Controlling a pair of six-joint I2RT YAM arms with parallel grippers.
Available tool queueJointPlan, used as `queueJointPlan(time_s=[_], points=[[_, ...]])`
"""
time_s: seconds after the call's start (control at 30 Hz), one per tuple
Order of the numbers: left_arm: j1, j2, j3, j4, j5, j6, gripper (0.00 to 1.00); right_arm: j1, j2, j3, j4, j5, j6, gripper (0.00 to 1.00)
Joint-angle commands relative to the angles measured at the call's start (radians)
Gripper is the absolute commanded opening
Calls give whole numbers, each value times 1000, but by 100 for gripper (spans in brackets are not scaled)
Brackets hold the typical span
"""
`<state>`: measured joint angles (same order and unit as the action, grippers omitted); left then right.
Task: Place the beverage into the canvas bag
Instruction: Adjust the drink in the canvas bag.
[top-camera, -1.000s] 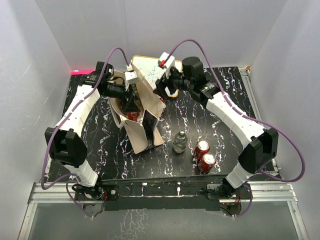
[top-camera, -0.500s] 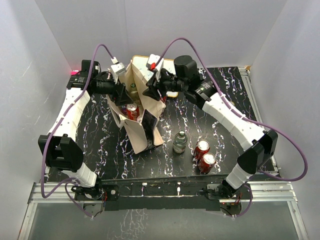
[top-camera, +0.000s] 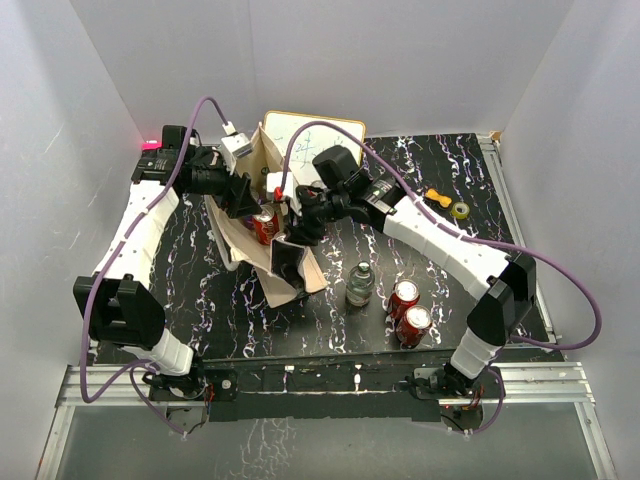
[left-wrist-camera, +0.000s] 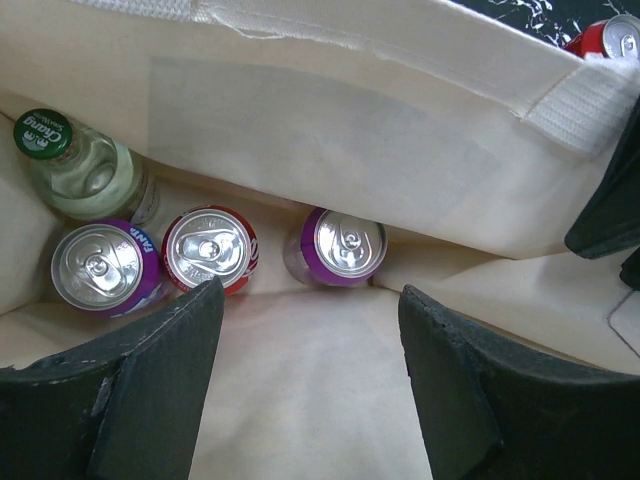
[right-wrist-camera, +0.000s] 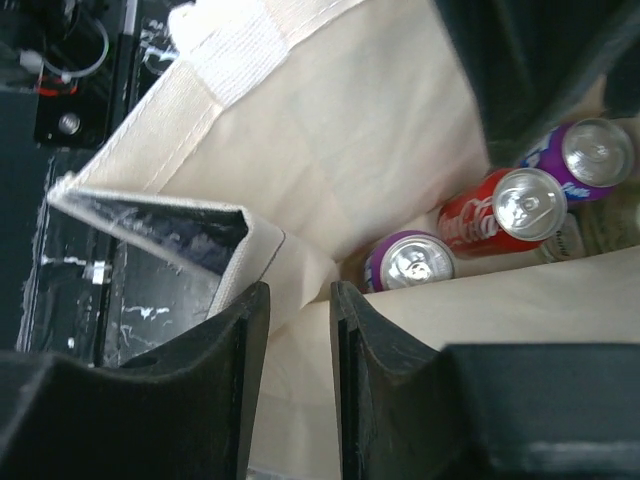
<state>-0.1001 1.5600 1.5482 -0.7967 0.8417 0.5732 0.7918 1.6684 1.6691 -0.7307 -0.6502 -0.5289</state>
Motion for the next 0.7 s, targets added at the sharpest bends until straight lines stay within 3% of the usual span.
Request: queueJointPlan(time_s=[0.0, 0.27, 0.47, 0.67], points=[[1, -39, -25, -34, -24, 44, 69, 55, -77, -81, -56, -27, -87, 33], [-7, -66, -93, -41, -14, 62, 69, 130, -224, -406, 89, 67, -149, 28], [-26, -103, -175, -67, -14, 173, 70, 159, -291, -622, 265, 171, -134, 26], [-82, -114, -205, -115, -50, 302, 72, 163, -289, -692, 331, 215, -116, 25]])
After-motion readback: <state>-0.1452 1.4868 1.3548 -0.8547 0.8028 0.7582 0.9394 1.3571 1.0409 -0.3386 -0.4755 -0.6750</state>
